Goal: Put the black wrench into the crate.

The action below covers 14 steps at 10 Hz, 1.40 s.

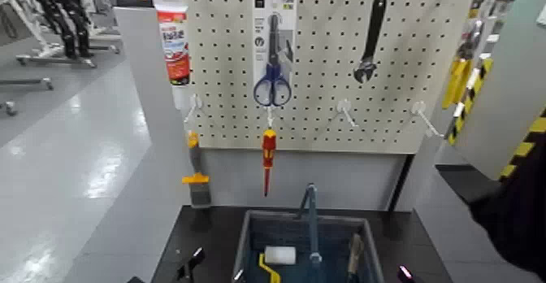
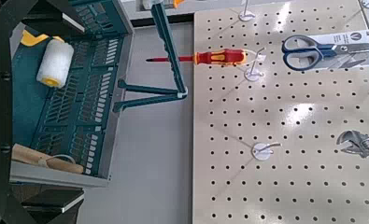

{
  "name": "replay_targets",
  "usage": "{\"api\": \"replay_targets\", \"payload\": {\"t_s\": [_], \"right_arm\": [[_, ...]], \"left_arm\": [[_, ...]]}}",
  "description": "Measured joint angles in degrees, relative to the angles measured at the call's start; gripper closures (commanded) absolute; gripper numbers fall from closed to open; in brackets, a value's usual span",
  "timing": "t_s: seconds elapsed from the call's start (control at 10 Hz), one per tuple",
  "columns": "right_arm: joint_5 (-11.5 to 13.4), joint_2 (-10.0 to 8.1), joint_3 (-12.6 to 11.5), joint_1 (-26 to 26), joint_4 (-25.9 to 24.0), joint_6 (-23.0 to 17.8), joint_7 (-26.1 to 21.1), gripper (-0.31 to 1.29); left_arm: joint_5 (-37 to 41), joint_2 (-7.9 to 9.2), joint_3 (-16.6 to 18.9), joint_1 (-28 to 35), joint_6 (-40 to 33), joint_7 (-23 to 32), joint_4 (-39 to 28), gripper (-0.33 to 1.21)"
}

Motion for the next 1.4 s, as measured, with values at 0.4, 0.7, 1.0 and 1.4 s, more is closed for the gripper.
{"api": "replay_targets", "payload": {"t_s": [0.4,0.7,1.0,1.4], "right_arm": [[0.0,0.0,-0.08,0.01,-0.17,-0.01,0.0,0.08],[0.8,-0.07,-0.86,-0.05,-1.18,0.11,0.73,0.07],[0.79,-0.8,-2.35,-0.79,-3.18,1.41,2.54,0.07],[-6.38,-1.9,-6.71,-5.44,-4.39,6.81,5.08,0.07]], "left_arm": [[0.14,-0.07,0.07,-0.08,0.09,-0.32,0.09,0.11],[0.25,-0.15,0.04,-0.23,0.33,-0.55,0.23,0.11],[0.33,-0.16,0.01,-0.37,0.59,-0.77,0.39,0.11],[0.47,-0.22,-0.16,-0.96,0.86,-1.47,0.79,0.11]]}}
